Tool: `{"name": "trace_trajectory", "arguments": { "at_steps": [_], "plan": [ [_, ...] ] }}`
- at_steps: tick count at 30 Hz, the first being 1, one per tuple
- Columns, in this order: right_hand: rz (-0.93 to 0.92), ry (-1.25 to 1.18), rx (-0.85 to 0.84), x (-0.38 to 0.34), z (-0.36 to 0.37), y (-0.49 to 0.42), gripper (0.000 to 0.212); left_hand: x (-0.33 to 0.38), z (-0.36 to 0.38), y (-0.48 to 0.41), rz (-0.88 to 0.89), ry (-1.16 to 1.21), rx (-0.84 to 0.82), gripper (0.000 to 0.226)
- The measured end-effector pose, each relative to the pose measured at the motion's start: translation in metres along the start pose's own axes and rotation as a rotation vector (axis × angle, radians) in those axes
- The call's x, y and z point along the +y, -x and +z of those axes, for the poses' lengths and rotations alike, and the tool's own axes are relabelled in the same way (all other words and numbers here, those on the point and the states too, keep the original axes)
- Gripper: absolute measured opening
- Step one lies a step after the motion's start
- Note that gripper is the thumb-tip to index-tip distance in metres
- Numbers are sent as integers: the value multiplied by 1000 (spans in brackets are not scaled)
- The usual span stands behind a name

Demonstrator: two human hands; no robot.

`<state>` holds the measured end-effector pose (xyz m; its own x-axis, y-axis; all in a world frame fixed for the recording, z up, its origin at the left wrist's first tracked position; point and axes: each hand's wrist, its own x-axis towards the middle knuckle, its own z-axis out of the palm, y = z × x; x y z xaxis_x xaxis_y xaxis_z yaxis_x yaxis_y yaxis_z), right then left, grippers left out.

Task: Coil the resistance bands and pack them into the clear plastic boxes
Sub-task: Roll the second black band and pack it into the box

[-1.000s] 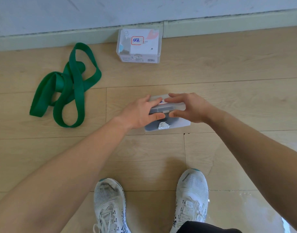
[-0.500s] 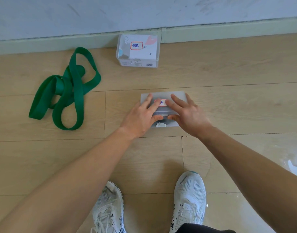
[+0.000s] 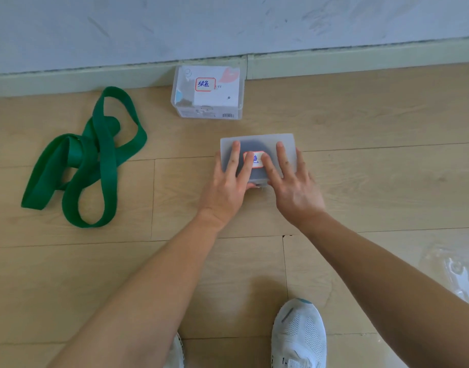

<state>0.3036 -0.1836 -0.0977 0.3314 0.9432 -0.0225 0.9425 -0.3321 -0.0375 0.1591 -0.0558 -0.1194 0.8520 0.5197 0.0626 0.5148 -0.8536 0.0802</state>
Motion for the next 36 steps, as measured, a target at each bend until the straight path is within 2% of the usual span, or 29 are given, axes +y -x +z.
{"name": "trace_trajectory", "arguments": {
  "at_steps": [4, 8, 13, 21, 29, 32, 34, 36],
  "plan": [
    [144, 85, -105, 11, -17, -32, 73, 2, -3, -55, 34, 18, -50, 59],
    [211, 121, -145, 30, -22, -62, 76, 10, -15, -94, -51, -3, -113, 65],
    [289, 145, -231, 46, -32, -99, 88, 17, -19, -140, -66, -107, -127, 64],
    [331, 125, -292, 65, -47, -150, 84, 2, -30, -193, -75, -10, -238, 67],
    [386, 42, -149, 43, -55, -136, 86, -9, -56, -171, -125, 169, -166, 90],
    [337, 39, -53, 23, -66, -131, 79, -19, -67, -153, -159, 221, -63, 81],
    [212, -13, 63, 4, -73, -130, 69, -36, -74, -138, -216, 251, 37, 69],
    [90, -104, 75, -20, -74, -133, 55, -63, -74, -125, -346, 215, 110, 60]
  ]
}}
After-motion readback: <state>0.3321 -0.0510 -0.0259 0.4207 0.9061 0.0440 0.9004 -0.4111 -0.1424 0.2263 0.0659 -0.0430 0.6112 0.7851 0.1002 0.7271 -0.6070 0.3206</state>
